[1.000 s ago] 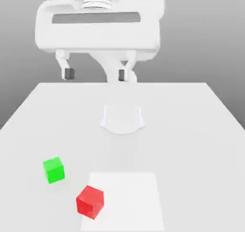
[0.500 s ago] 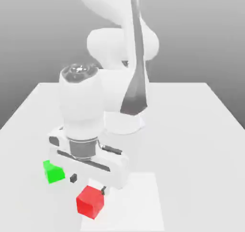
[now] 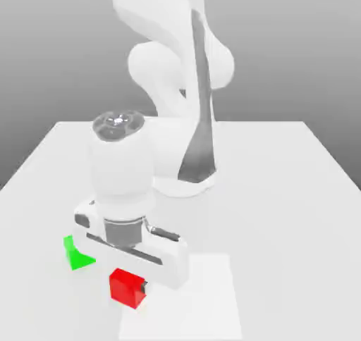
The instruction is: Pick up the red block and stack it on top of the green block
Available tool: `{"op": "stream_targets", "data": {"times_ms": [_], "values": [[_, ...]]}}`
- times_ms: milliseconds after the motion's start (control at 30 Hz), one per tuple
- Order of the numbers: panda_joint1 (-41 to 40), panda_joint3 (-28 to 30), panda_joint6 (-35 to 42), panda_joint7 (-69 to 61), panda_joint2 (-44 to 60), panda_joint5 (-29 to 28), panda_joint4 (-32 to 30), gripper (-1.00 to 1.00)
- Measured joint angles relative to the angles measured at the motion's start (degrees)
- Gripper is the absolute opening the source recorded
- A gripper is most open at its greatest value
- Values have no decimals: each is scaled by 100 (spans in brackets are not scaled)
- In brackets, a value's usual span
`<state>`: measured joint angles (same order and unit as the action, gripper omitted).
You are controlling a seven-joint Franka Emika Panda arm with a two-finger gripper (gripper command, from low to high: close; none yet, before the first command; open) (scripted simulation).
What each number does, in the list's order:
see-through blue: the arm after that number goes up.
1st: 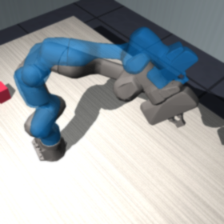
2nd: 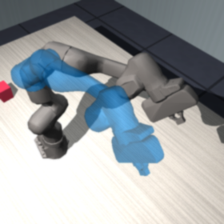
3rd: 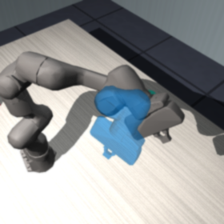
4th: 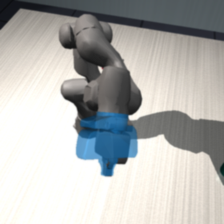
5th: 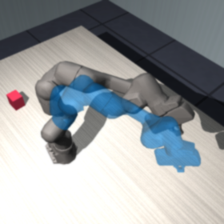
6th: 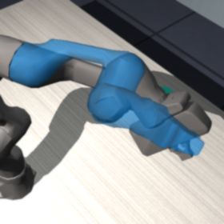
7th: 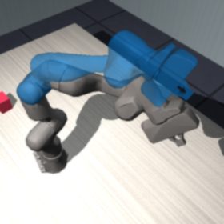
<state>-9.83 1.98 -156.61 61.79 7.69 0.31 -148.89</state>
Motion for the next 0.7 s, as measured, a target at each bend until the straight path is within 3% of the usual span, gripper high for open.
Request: {"op": "stream_targets", "data": {"times_ms": [267, 467, 500, 700], "values": [[-1461, 786, 275, 1343, -1515, -345, -1229, -100], [-1497, 761, -775, 1081, -506, 157, -1282, -100], [-1518, 721, -910, 1017, -362, 249, -1277, 100], [-1527, 704, -975, 982, -290, 298, -1274, 100]]}}
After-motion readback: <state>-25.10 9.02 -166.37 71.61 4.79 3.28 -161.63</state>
